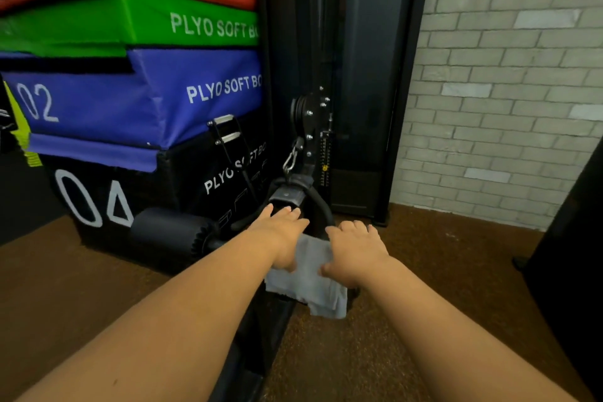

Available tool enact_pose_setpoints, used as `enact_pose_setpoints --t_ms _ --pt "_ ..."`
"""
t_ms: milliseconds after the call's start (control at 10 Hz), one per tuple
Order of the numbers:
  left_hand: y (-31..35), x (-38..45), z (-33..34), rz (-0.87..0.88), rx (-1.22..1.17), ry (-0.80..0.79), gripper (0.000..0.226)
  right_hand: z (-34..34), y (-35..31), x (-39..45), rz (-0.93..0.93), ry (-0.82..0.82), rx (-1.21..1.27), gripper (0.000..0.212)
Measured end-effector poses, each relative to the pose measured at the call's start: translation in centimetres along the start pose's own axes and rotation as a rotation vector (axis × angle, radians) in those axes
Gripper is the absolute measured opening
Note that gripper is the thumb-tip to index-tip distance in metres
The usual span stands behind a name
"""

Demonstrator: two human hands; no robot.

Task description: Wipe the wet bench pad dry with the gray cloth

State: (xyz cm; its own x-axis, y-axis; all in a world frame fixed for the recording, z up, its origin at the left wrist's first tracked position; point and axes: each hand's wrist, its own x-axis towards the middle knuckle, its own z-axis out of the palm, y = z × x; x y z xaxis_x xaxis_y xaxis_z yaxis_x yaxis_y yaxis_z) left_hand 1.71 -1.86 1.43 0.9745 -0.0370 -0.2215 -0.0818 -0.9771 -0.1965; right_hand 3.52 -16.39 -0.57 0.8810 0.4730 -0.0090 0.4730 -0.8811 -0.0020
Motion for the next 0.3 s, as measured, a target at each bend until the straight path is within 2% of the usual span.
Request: enact_pose_setpoints --t_ms 300 --pt "-1.6 -3.8 -9.2 0.005 -0.043 0.034 0.094 -10.0 -0.2 -1.2 0.034 0.069 0.096 0.074"
